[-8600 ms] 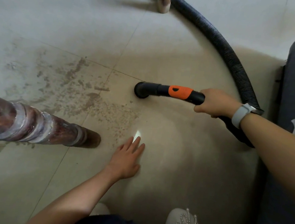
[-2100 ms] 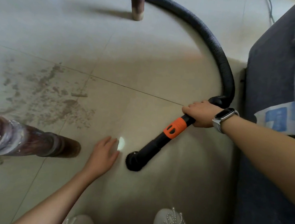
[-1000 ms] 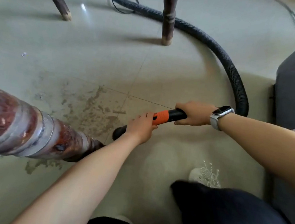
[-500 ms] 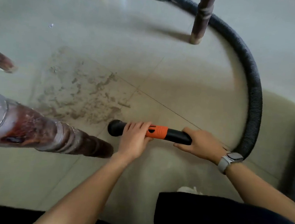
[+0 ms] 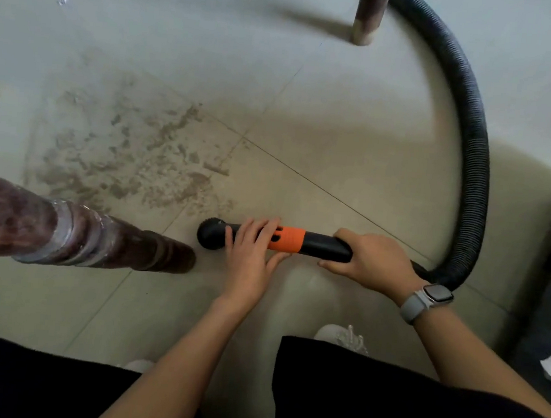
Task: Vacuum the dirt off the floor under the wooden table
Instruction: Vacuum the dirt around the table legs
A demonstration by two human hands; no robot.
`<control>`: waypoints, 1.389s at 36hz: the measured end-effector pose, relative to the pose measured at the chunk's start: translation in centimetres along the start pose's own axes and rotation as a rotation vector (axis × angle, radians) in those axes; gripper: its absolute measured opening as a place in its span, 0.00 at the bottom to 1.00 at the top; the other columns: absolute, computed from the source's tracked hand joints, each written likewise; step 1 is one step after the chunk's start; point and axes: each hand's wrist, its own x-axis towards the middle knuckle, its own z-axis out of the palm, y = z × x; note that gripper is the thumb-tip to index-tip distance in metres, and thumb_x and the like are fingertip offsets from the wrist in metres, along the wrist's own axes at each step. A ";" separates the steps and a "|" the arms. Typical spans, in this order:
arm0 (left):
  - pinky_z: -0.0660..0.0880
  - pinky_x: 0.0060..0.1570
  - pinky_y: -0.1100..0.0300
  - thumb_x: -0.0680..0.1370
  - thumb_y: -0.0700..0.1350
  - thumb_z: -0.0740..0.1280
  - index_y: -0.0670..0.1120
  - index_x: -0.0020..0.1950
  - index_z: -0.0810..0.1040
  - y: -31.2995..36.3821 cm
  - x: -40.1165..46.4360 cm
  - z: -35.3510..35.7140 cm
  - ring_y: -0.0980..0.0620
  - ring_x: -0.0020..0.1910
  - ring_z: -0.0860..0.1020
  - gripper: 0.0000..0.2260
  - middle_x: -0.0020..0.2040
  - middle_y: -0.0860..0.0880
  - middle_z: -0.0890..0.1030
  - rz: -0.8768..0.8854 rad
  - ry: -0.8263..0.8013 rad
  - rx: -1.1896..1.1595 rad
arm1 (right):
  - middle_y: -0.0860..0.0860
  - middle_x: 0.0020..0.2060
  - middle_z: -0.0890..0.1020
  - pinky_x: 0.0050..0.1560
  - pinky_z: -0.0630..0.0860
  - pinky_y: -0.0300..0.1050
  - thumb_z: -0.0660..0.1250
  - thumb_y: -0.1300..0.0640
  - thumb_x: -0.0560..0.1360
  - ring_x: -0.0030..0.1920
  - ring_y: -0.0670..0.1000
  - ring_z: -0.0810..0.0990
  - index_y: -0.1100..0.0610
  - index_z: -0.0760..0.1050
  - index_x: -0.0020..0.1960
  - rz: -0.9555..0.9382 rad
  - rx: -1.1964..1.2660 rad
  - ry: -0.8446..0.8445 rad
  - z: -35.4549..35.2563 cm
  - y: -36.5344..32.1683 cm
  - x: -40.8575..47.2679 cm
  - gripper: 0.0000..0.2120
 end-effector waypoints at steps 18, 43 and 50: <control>0.43 0.74 0.45 0.77 0.55 0.64 0.50 0.74 0.64 2.7 2.7 0.3 0.47 0.75 0.57 0.27 0.72 0.49 0.67 0.079 -0.082 0.014 | 0.44 0.31 0.73 0.30 0.62 0.38 0.65 0.37 0.73 0.33 0.47 0.73 0.47 0.73 0.51 0.117 0.061 0.044 -1.1 2.4 -0.6 0.15; 0.49 0.73 0.43 0.77 0.53 0.65 0.51 0.77 0.57 1.6 5.1 -0.5 0.45 0.77 0.49 0.30 0.77 0.46 0.59 0.047 -0.074 -0.018 | 0.45 0.35 0.77 0.34 0.67 0.44 0.62 0.36 0.73 0.37 0.51 0.77 0.46 0.71 0.51 0.250 0.042 0.192 0.3 -0.6 1.0 0.15; 0.54 0.74 0.44 0.77 0.49 0.67 0.49 0.76 0.60 0.9 4.9 -0.7 0.43 0.77 0.50 0.29 0.76 0.44 0.60 0.040 -0.058 -0.038 | 0.47 0.34 0.77 0.35 0.70 0.44 0.63 0.36 0.73 0.37 0.52 0.77 0.47 0.71 0.53 0.252 0.103 0.134 0.9 -1.1 1.3 0.17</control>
